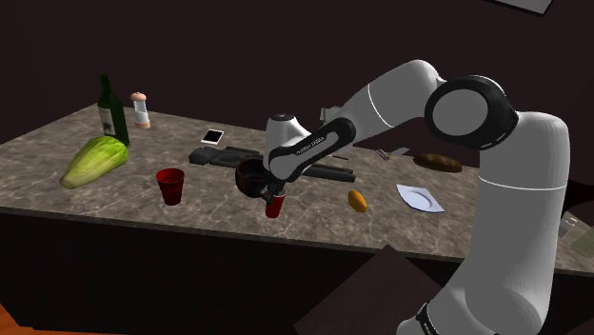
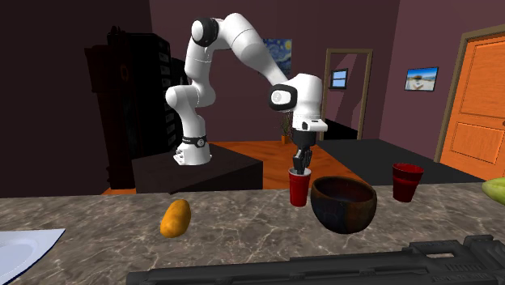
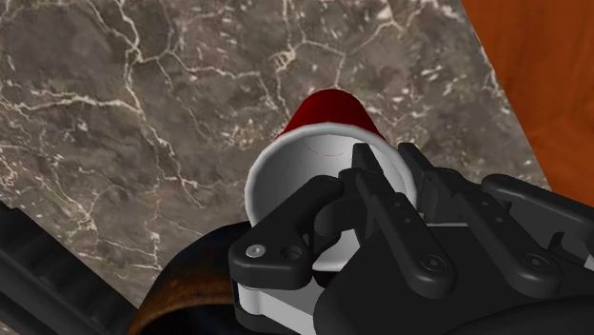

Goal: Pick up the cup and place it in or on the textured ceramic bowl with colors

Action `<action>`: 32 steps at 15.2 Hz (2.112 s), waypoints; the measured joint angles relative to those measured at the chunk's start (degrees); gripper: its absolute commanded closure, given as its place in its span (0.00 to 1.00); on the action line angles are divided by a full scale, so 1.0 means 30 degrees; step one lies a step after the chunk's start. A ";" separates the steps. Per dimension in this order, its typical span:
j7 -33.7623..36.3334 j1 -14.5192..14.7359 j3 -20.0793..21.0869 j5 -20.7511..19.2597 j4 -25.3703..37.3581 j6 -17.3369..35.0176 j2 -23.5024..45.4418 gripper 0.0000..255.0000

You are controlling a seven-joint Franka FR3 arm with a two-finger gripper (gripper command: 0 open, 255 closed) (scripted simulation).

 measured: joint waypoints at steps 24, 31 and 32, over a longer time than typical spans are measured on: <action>-0.0890 -0.0215 0.0387 0.0890 0.0980 -0.3981 -0.3042 1.00; -0.1167 -0.0243 0.0464 0.1150 0.1673 -0.5553 -0.3941 1.00; -0.1213 -0.0255 0.0467 0.1181 0.1738 -0.5742 -0.4069 1.00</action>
